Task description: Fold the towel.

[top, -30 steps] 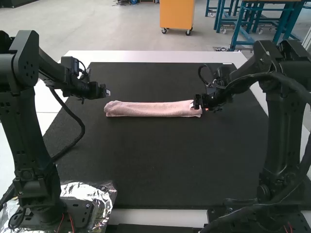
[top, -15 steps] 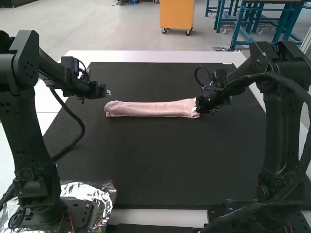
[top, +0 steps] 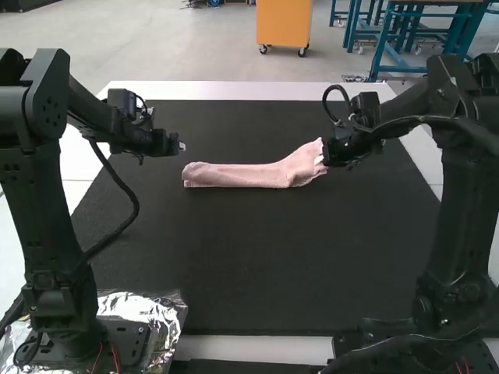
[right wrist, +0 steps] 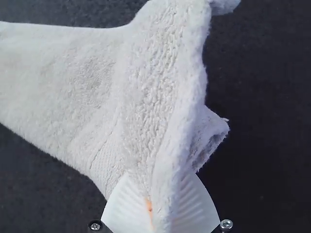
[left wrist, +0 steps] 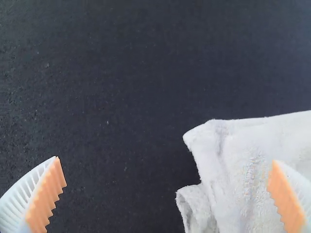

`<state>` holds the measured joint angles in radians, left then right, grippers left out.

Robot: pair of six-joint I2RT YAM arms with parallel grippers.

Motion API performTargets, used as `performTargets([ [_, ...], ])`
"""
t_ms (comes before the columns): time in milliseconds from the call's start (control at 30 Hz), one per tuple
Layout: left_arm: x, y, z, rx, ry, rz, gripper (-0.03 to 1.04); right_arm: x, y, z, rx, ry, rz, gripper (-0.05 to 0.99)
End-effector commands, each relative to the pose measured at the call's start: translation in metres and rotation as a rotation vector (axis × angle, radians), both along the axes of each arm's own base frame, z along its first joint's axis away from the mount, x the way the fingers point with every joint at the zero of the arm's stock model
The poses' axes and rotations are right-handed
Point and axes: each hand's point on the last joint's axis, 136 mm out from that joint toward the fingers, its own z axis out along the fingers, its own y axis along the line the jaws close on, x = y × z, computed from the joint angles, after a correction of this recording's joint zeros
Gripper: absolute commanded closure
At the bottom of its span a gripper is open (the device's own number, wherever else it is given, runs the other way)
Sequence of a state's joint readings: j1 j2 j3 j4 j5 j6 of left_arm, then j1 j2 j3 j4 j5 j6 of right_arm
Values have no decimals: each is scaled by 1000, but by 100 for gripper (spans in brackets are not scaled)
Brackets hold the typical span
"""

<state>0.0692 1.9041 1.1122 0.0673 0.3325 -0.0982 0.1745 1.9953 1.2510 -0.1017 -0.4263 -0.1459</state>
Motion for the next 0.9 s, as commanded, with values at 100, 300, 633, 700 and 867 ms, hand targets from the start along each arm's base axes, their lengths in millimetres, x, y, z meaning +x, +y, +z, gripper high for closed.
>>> performTargets([
  [100,4,-8,18,17,-55,-7,4,0,67,25,72,-79,79,96],
  [300,5,-4,18,19,-69,11,4,-8,120,19,94,-69,153,96],
  [633,1,32,12,29,-92,84,4,-21,194,16,124,-76,265,96],
  [700,0,42,11,32,-94,101,4,-21,208,17,129,-82,285,96],
  [867,-2,56,9,39,-96,124,4,-16,237,15,138,-97,322,96],
])
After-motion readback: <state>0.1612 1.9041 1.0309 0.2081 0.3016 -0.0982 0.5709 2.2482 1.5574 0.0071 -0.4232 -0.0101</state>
